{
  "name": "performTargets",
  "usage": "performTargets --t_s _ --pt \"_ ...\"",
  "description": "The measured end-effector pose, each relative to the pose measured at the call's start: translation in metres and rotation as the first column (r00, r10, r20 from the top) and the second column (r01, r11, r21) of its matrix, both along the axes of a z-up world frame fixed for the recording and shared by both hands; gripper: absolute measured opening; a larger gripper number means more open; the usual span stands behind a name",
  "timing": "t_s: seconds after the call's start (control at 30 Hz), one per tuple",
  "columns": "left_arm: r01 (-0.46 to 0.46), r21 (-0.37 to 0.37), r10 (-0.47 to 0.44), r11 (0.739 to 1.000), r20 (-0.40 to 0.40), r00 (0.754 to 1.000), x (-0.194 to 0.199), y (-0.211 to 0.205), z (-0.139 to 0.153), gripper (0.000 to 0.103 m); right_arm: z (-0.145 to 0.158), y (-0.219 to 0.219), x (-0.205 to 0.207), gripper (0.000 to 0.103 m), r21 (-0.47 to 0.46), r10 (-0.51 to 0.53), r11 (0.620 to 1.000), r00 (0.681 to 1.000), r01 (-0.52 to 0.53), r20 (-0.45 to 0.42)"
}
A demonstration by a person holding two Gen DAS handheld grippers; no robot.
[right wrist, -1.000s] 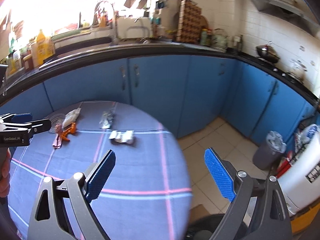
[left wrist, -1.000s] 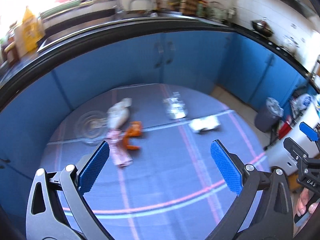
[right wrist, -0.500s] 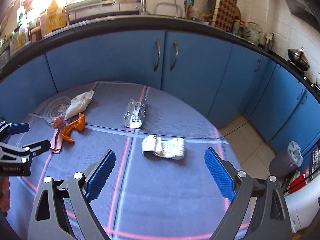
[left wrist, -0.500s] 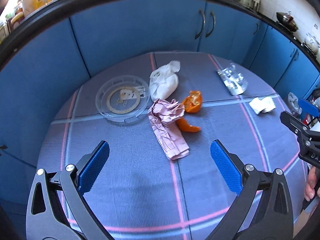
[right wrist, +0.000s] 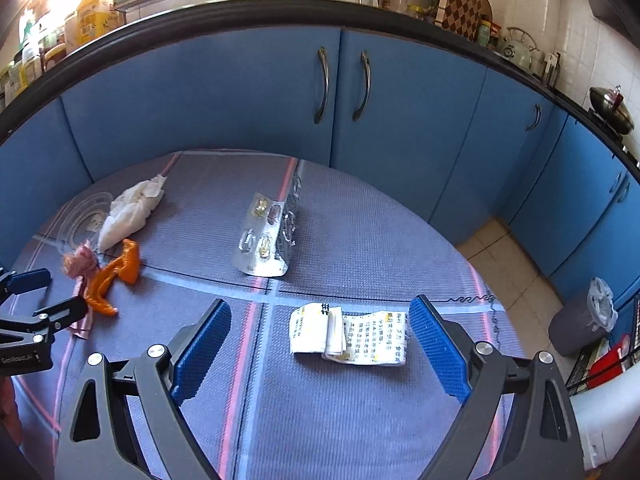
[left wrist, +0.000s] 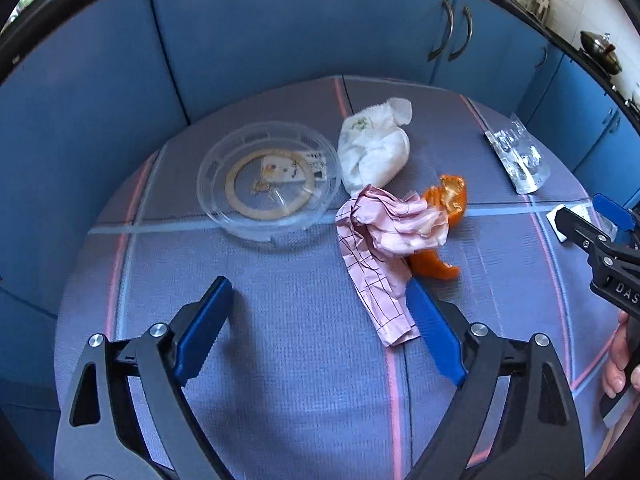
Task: Collect trash
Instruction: 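Grasp the pink paper with the left tool while the right tool grasps the white printed paper, then carry the pink paper to the bin and open the left tool while the right tool drops the white paper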
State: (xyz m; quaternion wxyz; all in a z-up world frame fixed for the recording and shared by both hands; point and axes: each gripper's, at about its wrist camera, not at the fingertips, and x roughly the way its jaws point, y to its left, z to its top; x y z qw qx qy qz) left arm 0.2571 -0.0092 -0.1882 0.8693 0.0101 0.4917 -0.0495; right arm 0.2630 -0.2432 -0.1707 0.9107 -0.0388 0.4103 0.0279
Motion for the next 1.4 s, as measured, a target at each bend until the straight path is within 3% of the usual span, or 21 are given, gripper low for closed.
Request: performTargets --t_s 0.13,0.17,0.27,0.3,0.33,0.37,0.43,0.5,0.9,1.4 --pt "-0.016 0.009 0.016 1.000 0.010 1.000 0.000 -0.001 0.001 0.076 -0.010 -0.007 0.007 0.088 0.035 -0.022 0.999 0.999 0.023 -0.035" --pt "-0.018 0.015 0.018 1.000 0.013 1.000 0.001 -0.001 0.002 0.069 -0.011 -0.008 0.008 0.088 0.031 -0.028 0.999 0.999 0.029 -0.039" --pt "-0.014 0.018 0.014 1.000 0.020 1.000 0.000 0.000 0.005 0.035 -0.016 -0.009 0.008 0.088 0.048 -0.017 0.999 0.998 0.021 -0.068" --pt "-0.016 0.002 0.016 1.000 0.010 1.000 0.000 0.002 0.006 0.032 -0.017 -0.008 0.007 0.084 0.051 -0.012 0.999 0.997 0.015 -0.073" --pt "-0.020 -0.012 0.020 1.000 0.004 1.000 -0.001 0.004 0.007 0.028 -0.017 -0.007 0.005 0.070 0.052 -0.005 0.999 0.997 0.008 -0.072" --pt "-0.022 -0.023 0.022 0.999 -0.002 1.000 -0.001 0.006 0.008 0.022 -0.015 -0.006 0.002 0.062 0.058 0.006 0.998 0.998 -0.003 -0.064" --pt "-0.024 -0.040 0.024 0.999 -0.006 1.000 -0.004 0.009 0.010 0.017 -0.012 -0.002 -0.002 0.025 0.059 0.025 0.998 0.998 -0.021 -0.061" --pt "-0.020 -0.041 0.020 0.999 0.013 1.000 -0.009 0.011 0.015 0.013 -0.010 0.002 -0.008 0.013 0.056 0.046 0.998 0.997 -0.042 -0.068" --pt "-0.003 -0.066 0.010 0.998 0.098 0.995 -0.040 0.012 0.058 0.011 0.024 -0.001 -0.056 0.012 0.058 0.101 0.993 0.995 -0.102 0.014" --pt "0.107 -0.049 -0.096 0.993 0.180 0.979 -0.087 -0.048 0.100 0.011 0.079 -0.035 -0.136 0.012 0.007 0.069 0.997 0.990 -0.070 0.123"
